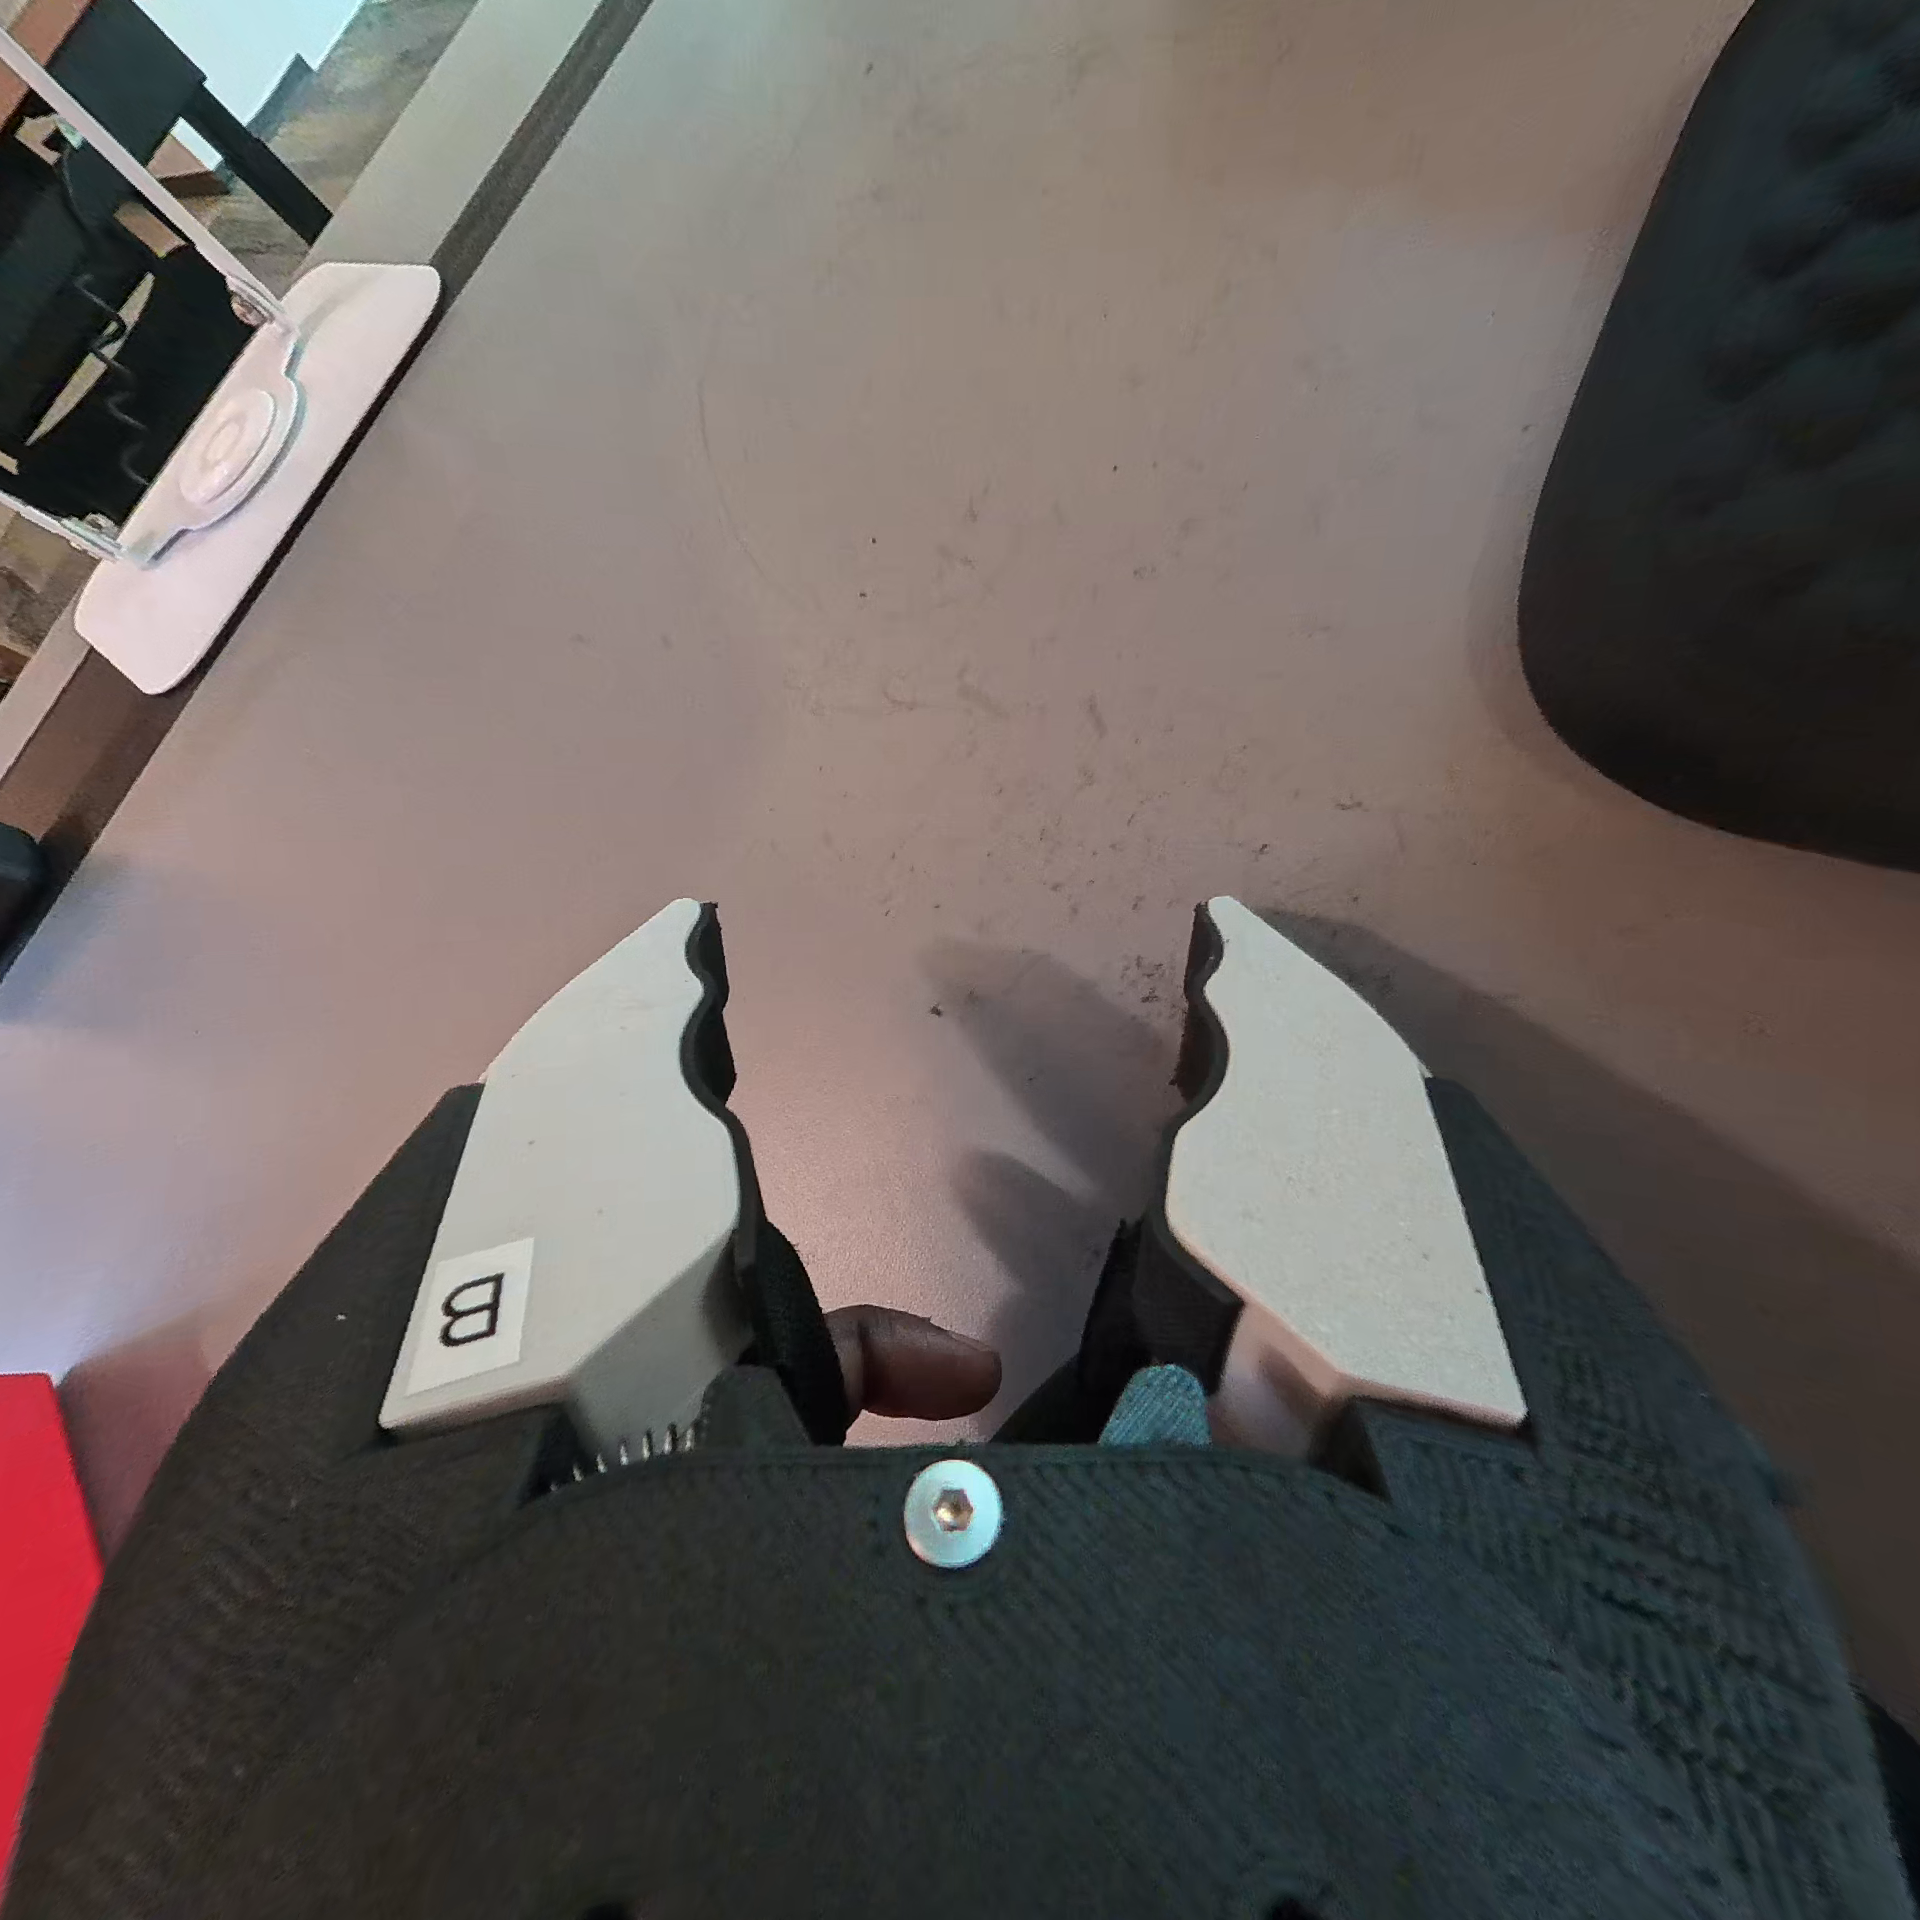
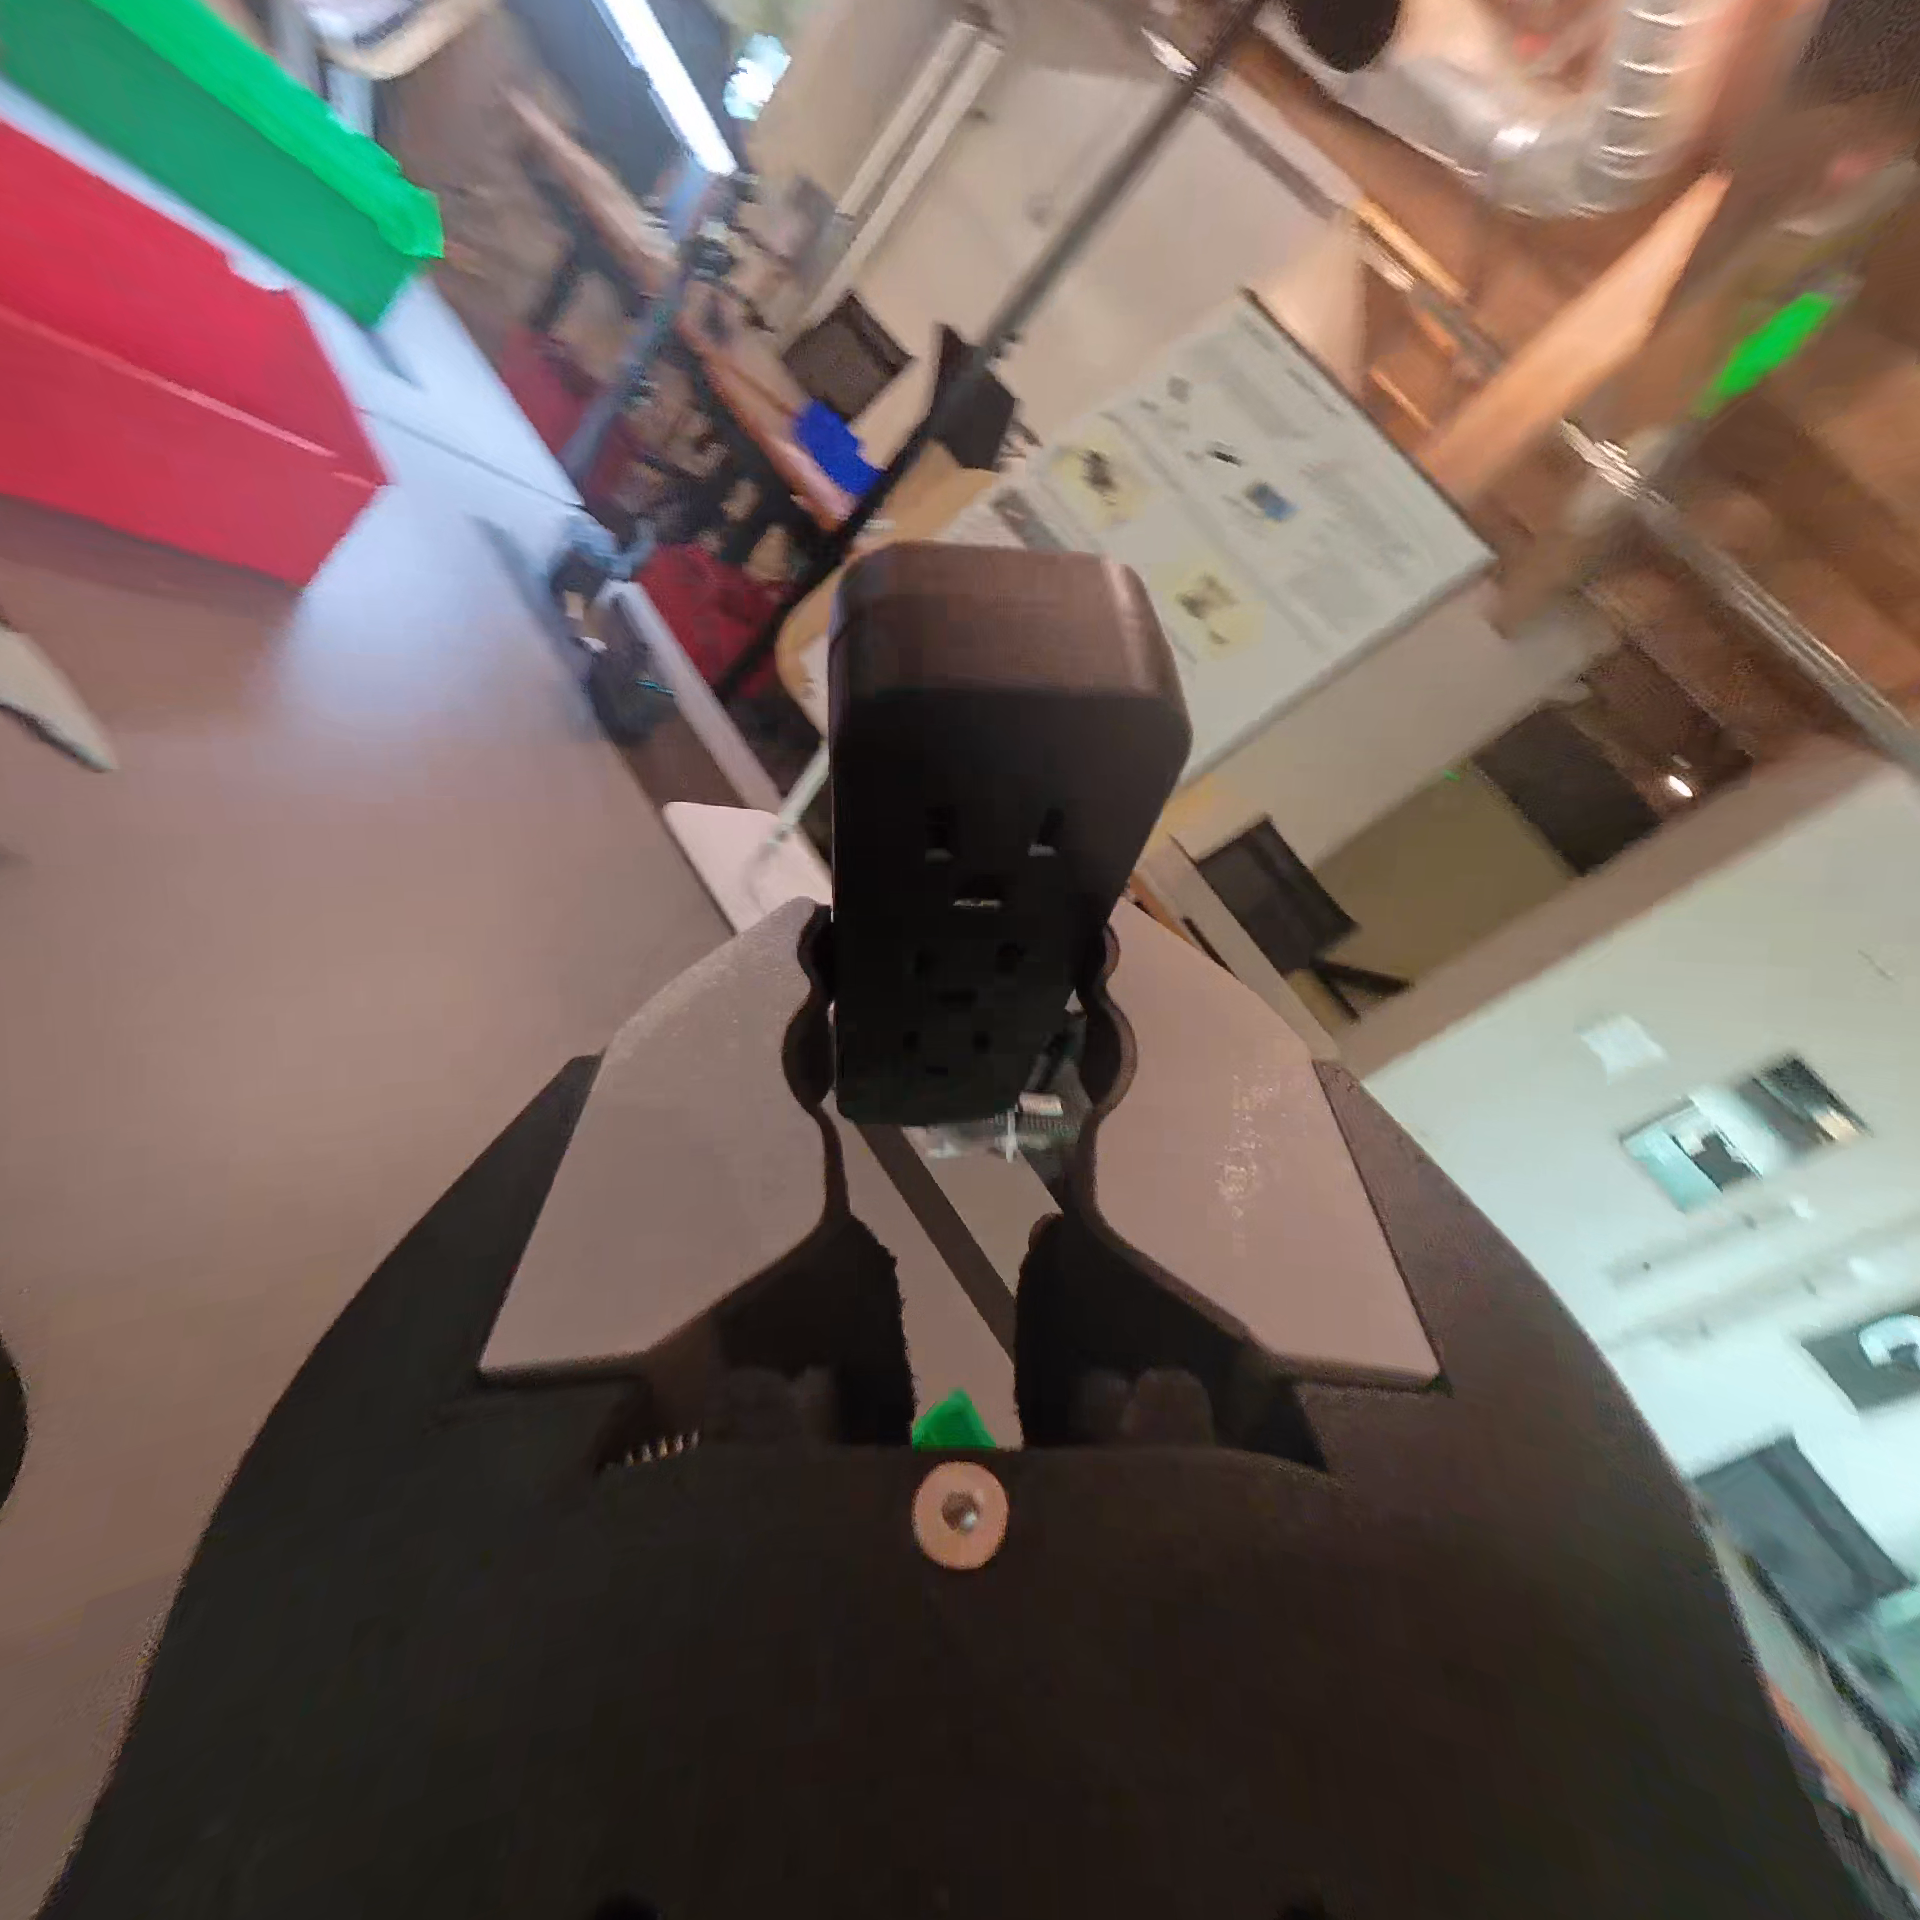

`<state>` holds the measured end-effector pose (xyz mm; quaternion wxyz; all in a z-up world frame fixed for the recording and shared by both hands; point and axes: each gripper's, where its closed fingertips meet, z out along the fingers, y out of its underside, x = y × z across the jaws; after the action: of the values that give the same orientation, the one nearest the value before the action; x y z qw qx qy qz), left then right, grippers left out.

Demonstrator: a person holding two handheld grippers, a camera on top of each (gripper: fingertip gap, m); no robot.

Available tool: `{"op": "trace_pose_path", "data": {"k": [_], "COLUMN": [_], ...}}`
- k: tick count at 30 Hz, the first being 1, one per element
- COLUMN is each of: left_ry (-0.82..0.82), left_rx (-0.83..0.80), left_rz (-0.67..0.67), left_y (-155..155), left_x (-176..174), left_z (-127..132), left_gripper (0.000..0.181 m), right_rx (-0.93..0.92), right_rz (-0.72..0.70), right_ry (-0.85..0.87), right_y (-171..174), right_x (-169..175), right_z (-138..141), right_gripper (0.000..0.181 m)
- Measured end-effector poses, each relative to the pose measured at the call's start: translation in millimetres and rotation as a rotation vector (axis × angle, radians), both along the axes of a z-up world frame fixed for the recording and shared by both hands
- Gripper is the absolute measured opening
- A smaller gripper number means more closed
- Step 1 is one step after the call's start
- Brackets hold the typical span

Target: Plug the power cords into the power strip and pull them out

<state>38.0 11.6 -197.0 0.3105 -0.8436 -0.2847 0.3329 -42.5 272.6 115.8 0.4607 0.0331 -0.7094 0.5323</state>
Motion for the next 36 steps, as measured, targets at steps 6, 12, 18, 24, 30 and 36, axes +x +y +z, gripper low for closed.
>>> {"op": "trace_pose_path", "data": {"k": [6, 12, 18, 24, 30, 36], "left_ry": [0.006, 0.012, 0.015, 0.018, 0.023, 0.025], "left_rx": [-0.02, -0.04, -0.044, -0.048, -0.052, -0.053], "left_rz": [0.002, 0.004, 0.006, 0.006, 0.006, 0.005], "left_y": [-0.2, -0.3, -0.5, -0.4, -0.3, -0.1], "left_x": [-0.1, -0.3, -0.6, -0.7, -0.9, -1.0], "left_z": [-1.0, -2.1, -2.2, -2.3, -2.2, -2.3], "left_gripper": [0.083, 0.081, 0.081, 0.081, 0.08, 0.08], "right_rx": [-0.144, -0.203, -0.211, -0.196, -0.019, 0.002], "right_rz": [-0.33, -0.562, -0.67, -0.696, -0.763, -0.726], "right_ry": [-0.182, -0.537, -0.893, -1.097, -1.4, -1.501], "right_y": [90.1, 151.1, 175.7, 170.0, 161.9, 151.5], "right_x": [-27.1, -73.9, -113.2, -138.7, -127.4, -127.0], "right_z": [-12.8, -77.3, -156.4, -208.3, -267.8, -287.9], "right_gripper": [0.045, 0.045, 0.046, 0.045, 0.046, 0.046]}}
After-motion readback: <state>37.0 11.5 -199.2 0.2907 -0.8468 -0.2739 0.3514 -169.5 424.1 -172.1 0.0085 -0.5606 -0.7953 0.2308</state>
